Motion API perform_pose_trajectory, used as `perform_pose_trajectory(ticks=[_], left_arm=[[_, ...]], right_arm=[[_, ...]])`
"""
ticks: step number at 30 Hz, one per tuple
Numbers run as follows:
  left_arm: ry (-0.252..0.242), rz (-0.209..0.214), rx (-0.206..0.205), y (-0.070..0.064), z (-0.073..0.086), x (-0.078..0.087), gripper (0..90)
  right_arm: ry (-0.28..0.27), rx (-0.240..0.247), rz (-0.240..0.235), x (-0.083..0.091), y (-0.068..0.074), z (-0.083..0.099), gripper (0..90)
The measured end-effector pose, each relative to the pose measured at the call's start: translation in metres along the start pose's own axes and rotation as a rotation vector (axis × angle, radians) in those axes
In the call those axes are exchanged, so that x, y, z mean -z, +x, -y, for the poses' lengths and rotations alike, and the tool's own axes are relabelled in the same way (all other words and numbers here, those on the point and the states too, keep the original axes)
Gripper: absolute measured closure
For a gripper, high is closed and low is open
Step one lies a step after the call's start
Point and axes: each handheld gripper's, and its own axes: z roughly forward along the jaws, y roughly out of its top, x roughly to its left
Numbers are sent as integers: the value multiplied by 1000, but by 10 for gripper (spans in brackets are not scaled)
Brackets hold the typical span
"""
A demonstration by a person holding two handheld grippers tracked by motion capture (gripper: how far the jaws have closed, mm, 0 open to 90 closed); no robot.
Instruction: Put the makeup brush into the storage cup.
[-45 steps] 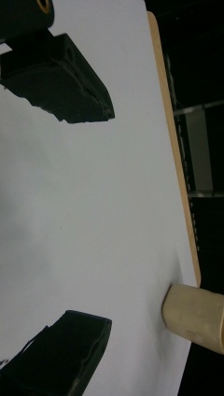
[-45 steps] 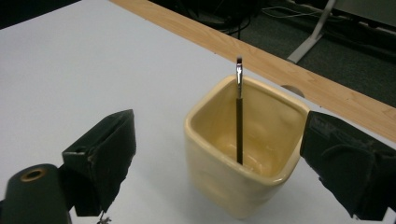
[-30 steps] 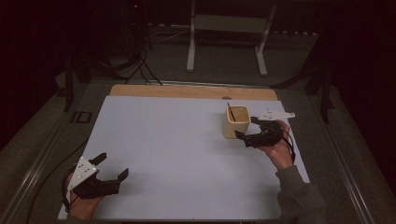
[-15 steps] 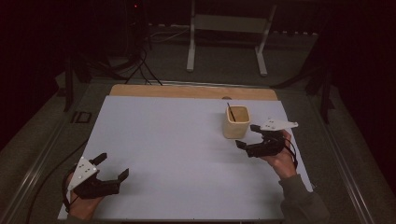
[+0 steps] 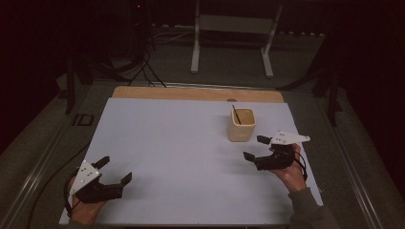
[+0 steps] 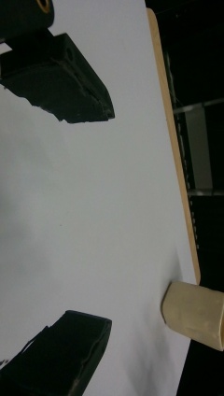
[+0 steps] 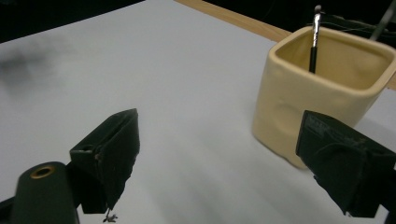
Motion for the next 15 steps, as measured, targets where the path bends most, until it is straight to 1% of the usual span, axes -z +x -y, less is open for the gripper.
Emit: perform_pose_trajectory(ticks=[3, 5, 9, 11, 15], left_arm=[[0, 0, -1, 0, 0, 0, 35], [1, 0, -2, 0, 0, 0, 35], [-1, 0, -1, 0, 0, 0, 35], [2, 1, -2, 0, 0, 0, 35], [2, 0, -3, -1, 0, 0, 35]], right_arm=[[-2, 1, -2, 1, 1, 3, 134], [-8, 2, -16, 3, 3, 10, 137], [-17, -3, -31, 5, 6, 18, 137], [-14, 3, -37, 6, 9, 23, 137], [-21, 6, -45, 8, 13, 26, 137]])
